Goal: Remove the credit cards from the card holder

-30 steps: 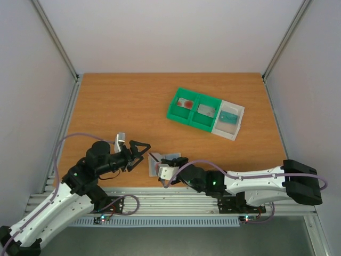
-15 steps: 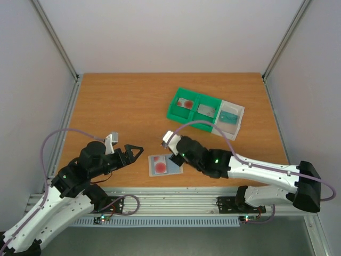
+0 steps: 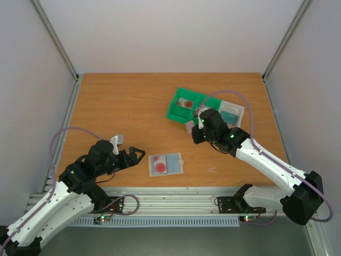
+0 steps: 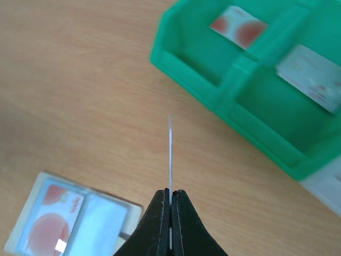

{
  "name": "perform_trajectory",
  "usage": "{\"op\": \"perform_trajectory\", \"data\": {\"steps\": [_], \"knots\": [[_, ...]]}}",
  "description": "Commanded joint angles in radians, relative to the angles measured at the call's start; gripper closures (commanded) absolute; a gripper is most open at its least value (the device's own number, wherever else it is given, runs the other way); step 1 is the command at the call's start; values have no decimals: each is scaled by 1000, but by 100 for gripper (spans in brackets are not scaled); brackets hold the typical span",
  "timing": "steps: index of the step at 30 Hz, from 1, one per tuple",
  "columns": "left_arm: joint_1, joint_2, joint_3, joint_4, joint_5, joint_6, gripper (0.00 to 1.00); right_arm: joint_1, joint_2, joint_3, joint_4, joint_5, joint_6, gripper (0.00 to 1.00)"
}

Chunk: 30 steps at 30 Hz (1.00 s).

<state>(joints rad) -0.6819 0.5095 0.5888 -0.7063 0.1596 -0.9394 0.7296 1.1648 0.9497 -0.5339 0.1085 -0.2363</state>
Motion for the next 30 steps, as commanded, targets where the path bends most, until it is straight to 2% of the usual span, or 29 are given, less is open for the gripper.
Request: {"op": "perform_trajectory", "data": {"steps": [1,6,13,30], "knots": [[-2,54,-19,37,16,32,1,-135,18,49,-94,-69,173,99],[-2,109,-47,80,43,33,1,-267,74,89,-91,-79,270,99],[-2,149,-51,102,63,32,1,-383,220,176,-81,-84,345,99],[-1,188,-101,182,112,22,0,-423,478,272,123,-70,437,99]]}}
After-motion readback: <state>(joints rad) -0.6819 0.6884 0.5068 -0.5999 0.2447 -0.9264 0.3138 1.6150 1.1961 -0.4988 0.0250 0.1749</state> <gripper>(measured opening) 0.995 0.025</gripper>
